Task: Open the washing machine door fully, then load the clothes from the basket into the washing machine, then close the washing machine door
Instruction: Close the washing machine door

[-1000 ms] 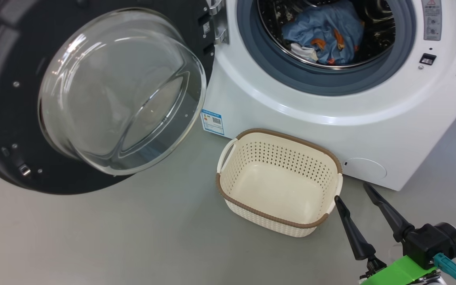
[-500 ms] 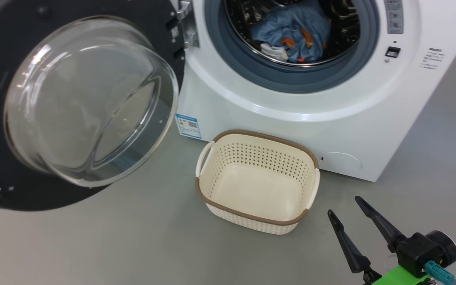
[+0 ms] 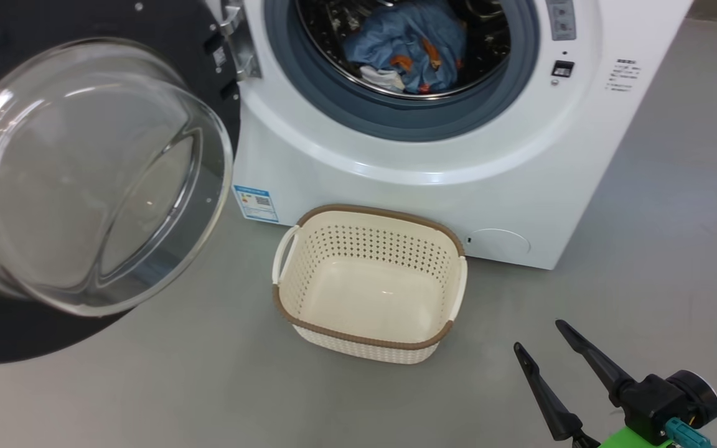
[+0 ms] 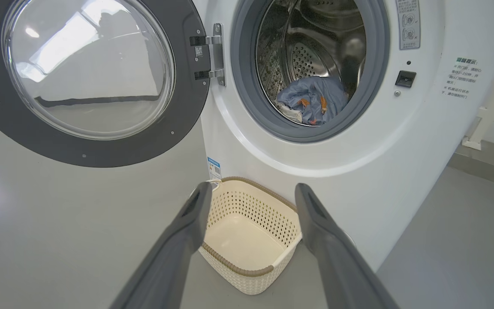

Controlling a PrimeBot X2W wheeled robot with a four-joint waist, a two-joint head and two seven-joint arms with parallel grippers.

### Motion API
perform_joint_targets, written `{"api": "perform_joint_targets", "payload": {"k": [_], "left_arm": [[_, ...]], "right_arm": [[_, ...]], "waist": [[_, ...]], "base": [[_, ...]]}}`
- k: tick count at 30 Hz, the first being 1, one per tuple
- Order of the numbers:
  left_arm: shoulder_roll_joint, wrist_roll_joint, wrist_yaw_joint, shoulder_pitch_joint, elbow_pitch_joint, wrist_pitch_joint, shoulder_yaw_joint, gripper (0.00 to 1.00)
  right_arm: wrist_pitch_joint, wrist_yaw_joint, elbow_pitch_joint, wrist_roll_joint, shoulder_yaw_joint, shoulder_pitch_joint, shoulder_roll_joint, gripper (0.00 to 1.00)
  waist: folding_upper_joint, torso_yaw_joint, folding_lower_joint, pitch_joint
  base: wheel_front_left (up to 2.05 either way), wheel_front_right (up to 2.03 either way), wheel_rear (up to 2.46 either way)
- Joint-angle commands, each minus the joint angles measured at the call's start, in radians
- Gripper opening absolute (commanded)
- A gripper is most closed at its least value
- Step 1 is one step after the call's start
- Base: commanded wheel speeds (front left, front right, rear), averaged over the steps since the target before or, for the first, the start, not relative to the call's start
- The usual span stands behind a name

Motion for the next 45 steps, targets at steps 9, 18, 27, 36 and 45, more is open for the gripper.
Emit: {"api": "perform_joint_targets", "payload": {"k": [9, 18, 27, 36, 45], "left_arm": [[0.081, -0.028, -0.045, -0.021, 0.031, 0.062, 0.006, 0.00], [0.108, -0.030, -0.086, -0.003, 0.049, 0.177, -0.021, 0.00], [0.125, -0.061, -0.090, 0.016, 0.051, 0.346, -0.031, 0.00], [0.081, -0.098, -0.062, 0.032, 0.034, 0.548, -0.055, 0.00], [0.037, -0.116, -0.026, 0.060, -0.051, 0.674, -0.077, 0.00]], "right_arm": [[-0.012, 0.002, -0.016, 0.025, 0.030, 0.010, -0.024, 1.00], [-0.012, 0.002, -0.017, 0.026, 0.034, 0.024, -0.044, 1.00], [-0.012, 0.002, -0.018, 0.027, 0.044, 0.039, -0.058, 1.00], [-0.012, 0.002, -0.020, 0.027, 0.050, 0.037, -0.055, 1.00], [-0.012, 0.002, -0.019, 0.027, 0.048, 0.030, -0.049, 1.00]], "waist": [[0.0000, -0.038, 0.0000, 0.000], [0.0000, -0.057, 0.0000, 0.003], [0.0000, -0.055, 0.0000, 0.001], [0.0000, -0.032, 0.0000, 0.001], [0.0000, -0.010, 0.0000, 0.002]], "base": [[0.00, 0.00, 0.00], [0.00, 0.00, 0.00], [0.00, 0.00, 0.00], [0.00, 0.00, 0.00], [0.00, 0.00, 0.00]]}}
